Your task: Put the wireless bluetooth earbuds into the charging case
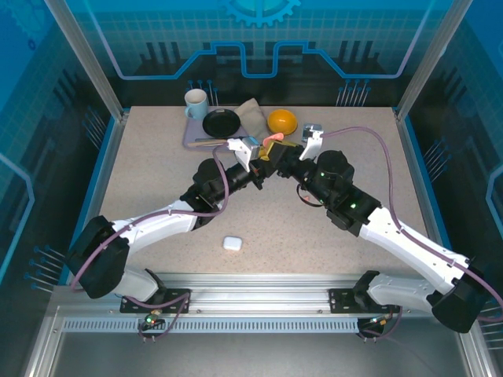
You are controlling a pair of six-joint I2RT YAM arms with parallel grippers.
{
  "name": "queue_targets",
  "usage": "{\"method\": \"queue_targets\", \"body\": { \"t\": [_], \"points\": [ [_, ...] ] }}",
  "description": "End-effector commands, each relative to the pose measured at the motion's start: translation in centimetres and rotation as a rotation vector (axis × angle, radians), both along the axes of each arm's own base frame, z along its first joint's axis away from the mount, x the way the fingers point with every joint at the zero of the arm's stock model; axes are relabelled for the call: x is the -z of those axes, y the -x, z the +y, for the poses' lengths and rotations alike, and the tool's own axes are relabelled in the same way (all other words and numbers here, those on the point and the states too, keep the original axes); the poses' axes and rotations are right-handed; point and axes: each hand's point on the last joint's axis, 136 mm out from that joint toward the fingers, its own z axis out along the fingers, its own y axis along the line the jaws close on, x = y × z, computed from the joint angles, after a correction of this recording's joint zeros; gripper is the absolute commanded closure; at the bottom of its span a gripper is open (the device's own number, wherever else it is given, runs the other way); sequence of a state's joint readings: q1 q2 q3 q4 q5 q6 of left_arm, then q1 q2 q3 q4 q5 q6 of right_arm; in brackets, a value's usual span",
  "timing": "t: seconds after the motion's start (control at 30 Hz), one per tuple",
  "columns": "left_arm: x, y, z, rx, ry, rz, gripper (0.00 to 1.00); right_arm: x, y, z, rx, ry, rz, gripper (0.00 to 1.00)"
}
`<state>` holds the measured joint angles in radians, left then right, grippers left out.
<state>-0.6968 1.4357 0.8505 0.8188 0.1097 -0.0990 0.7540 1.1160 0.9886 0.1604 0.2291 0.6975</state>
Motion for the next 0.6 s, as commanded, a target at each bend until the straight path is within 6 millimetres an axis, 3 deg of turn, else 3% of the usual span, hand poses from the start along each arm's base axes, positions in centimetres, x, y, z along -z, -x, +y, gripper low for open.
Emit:
{"method": "queue_targets", "body": {
  "t": [0.0, 0.57],
  "points": [
    [-4.28, 0.22, 0.17, -0.01, 0.085, -0.094, 1.0, 2.01, 0.42, 0.15, -0.011, 0.065, 0.03, 0.77],
    [-4.4, 0.09, 0.15, -0.017, 0.075, -0.1, 1.0, 2.53, 0.98, -0.3, -0.008, 0.123, 0.013, 0.8]
  ]
}}
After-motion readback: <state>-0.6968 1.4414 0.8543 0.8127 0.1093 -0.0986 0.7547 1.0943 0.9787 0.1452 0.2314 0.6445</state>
